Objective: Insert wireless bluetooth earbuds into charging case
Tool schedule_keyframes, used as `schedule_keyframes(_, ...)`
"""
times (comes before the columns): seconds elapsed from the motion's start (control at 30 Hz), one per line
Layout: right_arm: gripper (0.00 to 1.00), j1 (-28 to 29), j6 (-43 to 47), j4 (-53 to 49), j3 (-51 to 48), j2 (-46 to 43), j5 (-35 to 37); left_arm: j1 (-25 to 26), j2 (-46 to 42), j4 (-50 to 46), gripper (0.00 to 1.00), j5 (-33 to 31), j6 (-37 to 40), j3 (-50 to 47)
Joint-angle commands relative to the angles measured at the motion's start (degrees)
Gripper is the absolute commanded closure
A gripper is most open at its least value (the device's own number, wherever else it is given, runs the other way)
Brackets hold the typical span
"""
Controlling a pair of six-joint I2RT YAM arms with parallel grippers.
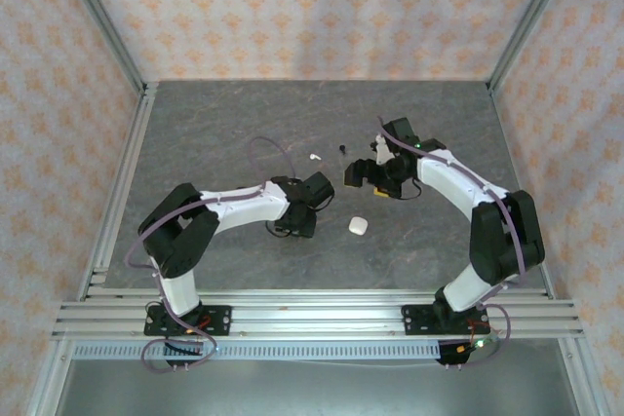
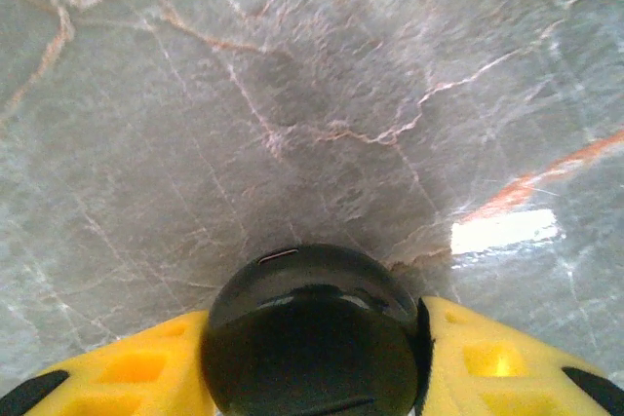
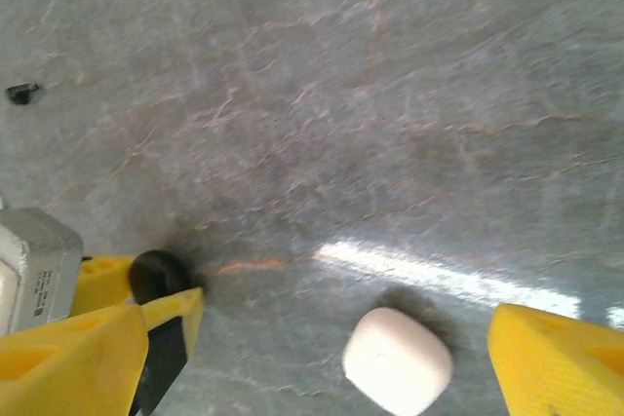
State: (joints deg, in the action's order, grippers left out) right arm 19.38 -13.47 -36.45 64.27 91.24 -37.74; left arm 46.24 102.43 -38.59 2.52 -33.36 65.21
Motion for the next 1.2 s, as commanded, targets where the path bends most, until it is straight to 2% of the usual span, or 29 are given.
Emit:
schedule_keyframes(0.0, 0.13, -1.5, 0.0, -1.8, 0.6, 0.8, -9.1, -0.2, -5.3, 1.3, 0.64, -2.3, 5.8, -0.2)
schedule_keyframes(0.23, 0.23, -2.2, -2.7, 0.5, -0.4, 1.3, -20.9, -0.1, -13.4, 3.4, 0.65, 2.2, 12.0, -0.2)
schedule_keyframes(0.47, 0.26, -2.1, -3.9, -0.7, 1.6, 1.6, -30.6, 0.2, -17.9, 1.1, 0.67, 5.3, 16.0, 5.1)
schedule_keyframes(0.8, 0.27, 1.8, -2.2, -5.2, 4.6, 1.5, -34.0, 0.7, -15.9, 0.1, 0.67, 9.5, 16.4, 11.7)
schedule_keyframes(1.03, 0.34, 2.6, -2.3, -5.2, 4.7, 1.4, -36.7, 0.7, -14.3, 0.1, 0.68, 11.6, 16.8, 13.9)
schedule_keyframes(1.17, 0.29, 2.6, -3.3, -3.9, 4.9, 1.0, -37.9, 0.7, -14.0, 0.2, 0.68, 12.3, 16.9, 13.9)
